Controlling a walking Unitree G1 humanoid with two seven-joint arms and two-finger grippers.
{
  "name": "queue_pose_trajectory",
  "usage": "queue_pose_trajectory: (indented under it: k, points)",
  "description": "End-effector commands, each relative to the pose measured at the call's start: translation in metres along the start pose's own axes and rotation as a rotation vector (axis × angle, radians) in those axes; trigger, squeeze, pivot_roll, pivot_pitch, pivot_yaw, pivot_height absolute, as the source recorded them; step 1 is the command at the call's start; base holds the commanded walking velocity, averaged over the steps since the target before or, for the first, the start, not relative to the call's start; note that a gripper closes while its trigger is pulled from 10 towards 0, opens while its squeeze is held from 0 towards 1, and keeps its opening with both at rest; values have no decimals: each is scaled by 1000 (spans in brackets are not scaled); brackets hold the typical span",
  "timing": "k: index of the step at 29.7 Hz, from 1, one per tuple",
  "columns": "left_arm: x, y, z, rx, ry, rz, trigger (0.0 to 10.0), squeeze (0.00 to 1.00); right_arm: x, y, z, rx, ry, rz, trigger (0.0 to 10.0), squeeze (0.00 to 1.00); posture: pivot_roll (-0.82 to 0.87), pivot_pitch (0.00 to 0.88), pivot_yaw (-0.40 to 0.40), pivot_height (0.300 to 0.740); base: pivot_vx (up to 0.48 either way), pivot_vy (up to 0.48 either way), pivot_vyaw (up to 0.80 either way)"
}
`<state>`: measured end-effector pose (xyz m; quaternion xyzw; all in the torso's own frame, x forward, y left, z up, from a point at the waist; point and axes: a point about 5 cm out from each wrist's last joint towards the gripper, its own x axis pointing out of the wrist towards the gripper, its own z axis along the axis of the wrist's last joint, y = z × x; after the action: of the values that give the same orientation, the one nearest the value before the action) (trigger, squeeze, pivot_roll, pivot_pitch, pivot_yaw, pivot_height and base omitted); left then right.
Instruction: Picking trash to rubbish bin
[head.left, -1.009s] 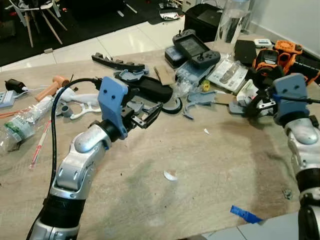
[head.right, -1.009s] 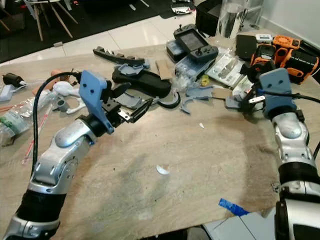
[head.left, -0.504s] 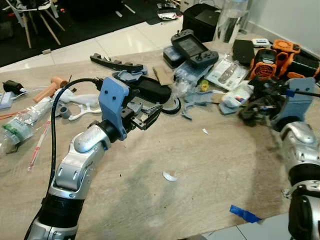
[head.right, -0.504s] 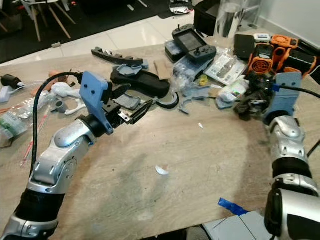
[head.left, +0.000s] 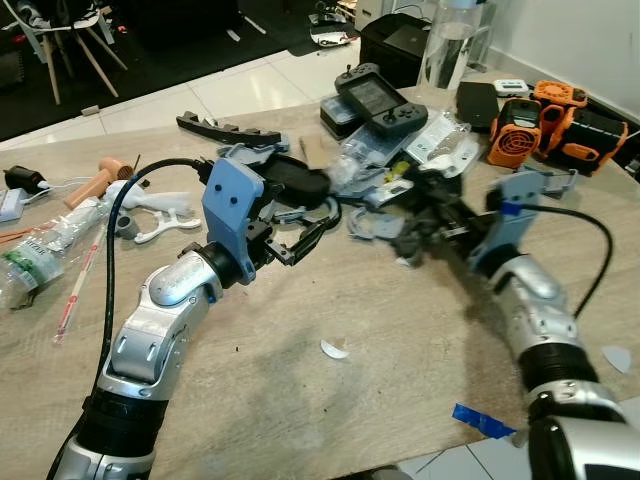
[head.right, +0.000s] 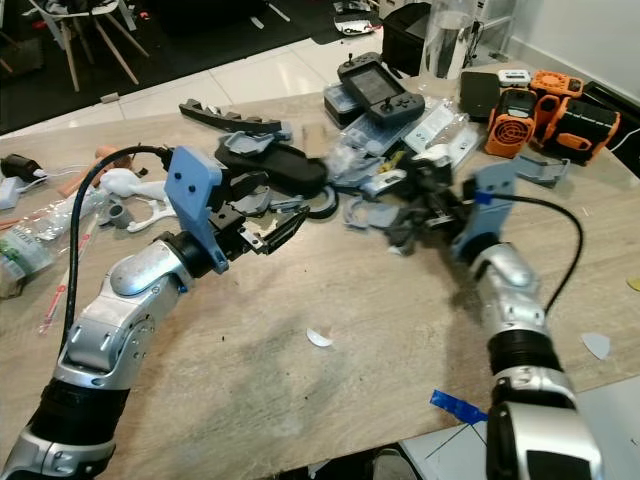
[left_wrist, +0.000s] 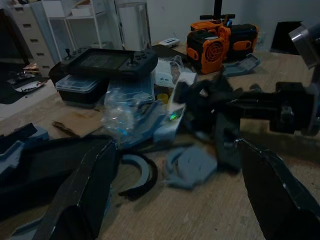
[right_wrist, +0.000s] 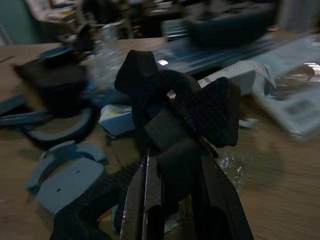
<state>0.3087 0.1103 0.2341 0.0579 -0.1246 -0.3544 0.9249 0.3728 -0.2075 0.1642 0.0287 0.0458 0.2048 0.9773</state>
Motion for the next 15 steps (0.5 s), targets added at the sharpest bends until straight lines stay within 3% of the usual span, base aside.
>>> queue_pose_trajectory:
  k: [1,5,8,11,12,15]
  points:
    - [-4,-2,-5,-2,27,-13,10000,0,-1,20,-35,44,158,95,10000,0,15,198,112,740,0,0,0]
    - [-5,-4,-5,-7,26,-29,10000,0,0,54,-46,38,229,259,10000,0,17,199,111,740,0,0,0]
    - [-5,-4,-4,-8,23,-32,10000,0,-1,65,-44,42,235,307,10000,0,17,199,111,740,0,0,0]
    - [-5,-4,-3,-17,15,-41,10000,0,-3,79,-20,65,180,384,10000,0,14,200,111,740,0,0,0]
    - [-5,-4,-3,-17,15,-41,10000,0,-3,79,-20,65,180,384,10000,0,14,200,111,740,0,0,0]
    - [-4,-4,-2,-27,7,-49,10000,0,-6,83,8,81,112,430,10000,0,14,201,112,740,0,0,0]
